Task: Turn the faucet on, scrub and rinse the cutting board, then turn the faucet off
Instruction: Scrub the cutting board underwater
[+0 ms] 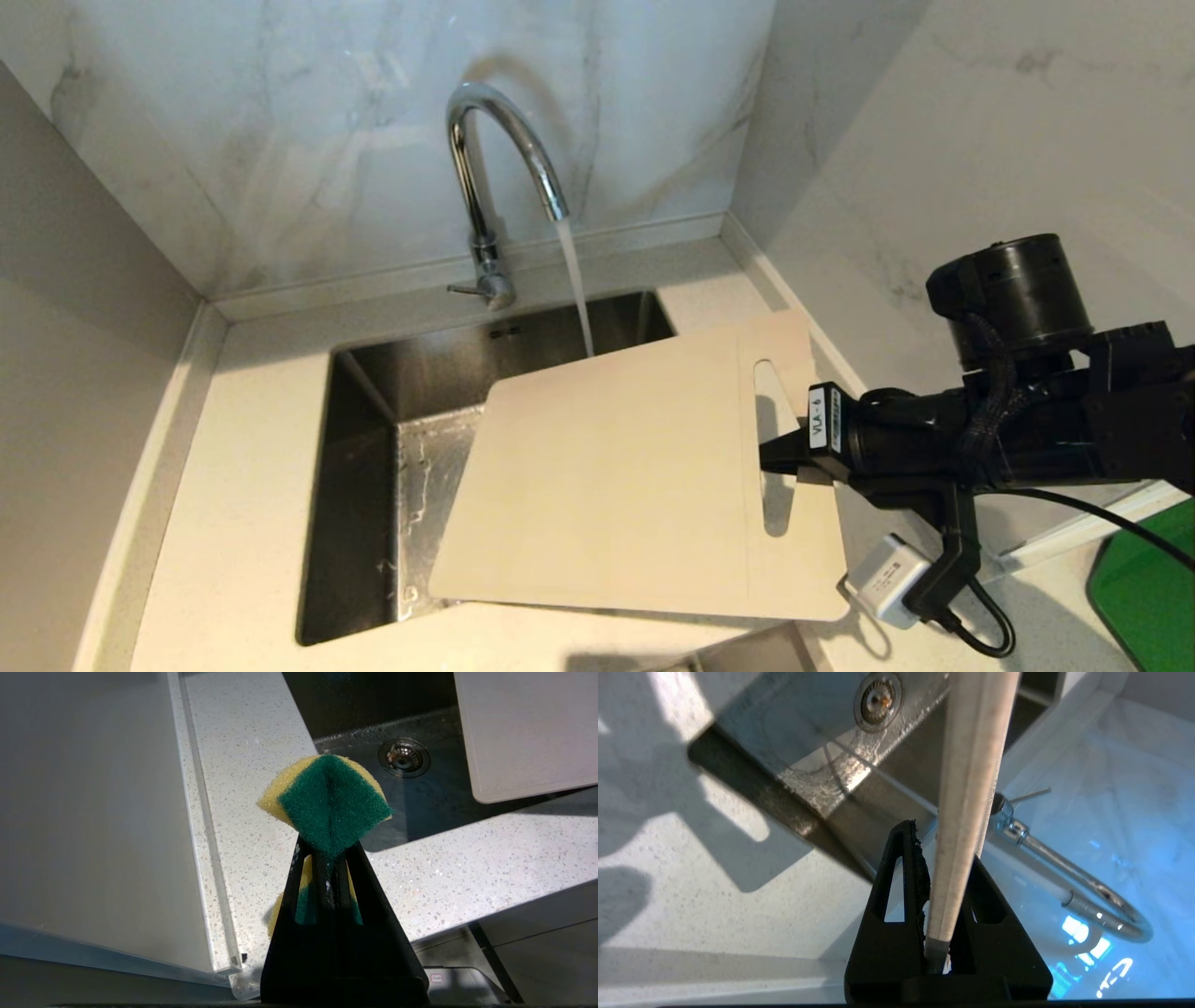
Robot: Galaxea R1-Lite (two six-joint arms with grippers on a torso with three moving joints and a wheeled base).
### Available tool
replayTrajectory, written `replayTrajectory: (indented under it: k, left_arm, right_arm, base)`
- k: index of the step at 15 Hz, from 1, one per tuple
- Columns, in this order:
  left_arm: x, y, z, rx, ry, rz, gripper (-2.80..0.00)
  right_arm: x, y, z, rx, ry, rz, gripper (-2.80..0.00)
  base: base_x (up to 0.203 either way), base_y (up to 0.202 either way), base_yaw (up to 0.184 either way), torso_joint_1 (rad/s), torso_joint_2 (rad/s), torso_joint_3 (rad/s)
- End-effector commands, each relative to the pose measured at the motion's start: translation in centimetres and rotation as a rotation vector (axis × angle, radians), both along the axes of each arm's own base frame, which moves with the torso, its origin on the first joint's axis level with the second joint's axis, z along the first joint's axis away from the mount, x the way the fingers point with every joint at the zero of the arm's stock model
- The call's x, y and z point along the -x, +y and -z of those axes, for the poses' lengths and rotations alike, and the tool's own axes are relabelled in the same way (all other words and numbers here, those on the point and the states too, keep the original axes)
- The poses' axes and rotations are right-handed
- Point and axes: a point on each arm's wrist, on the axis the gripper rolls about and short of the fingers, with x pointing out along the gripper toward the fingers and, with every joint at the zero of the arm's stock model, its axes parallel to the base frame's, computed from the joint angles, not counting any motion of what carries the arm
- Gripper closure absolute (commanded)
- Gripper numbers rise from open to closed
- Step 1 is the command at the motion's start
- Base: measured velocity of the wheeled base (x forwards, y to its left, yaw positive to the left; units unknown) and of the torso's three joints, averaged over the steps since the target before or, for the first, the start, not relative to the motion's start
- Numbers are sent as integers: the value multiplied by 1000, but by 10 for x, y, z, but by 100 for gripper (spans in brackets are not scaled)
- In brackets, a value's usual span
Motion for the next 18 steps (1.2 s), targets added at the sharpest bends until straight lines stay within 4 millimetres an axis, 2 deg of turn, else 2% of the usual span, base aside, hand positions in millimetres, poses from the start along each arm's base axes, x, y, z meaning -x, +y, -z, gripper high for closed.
replayTrajectory:
  k: [1,7,12,18]
  left_arm:
    - [0,0,0,0,-1,0,0]
    - [0,0,0,0,-1,0,0]
    - [0,0,0,0,-1,0,0]
    - [0,0,0,0,1,0,0]
  right_arm:
    - [-8,0,2,17,-9,-11,0]
    - [-32,5,-13,20,-56,-16,0]
    - [-62,12,-22,32,-120,-38,0]
    - [-79,17,-19,37,-131,-43,0]
  base:
    - [0,0,0,0,0,0]
    - [0,0,0,0,0,0]
    - [0,0,0,0,0,0]
    - [0,0,0,0,0,0]
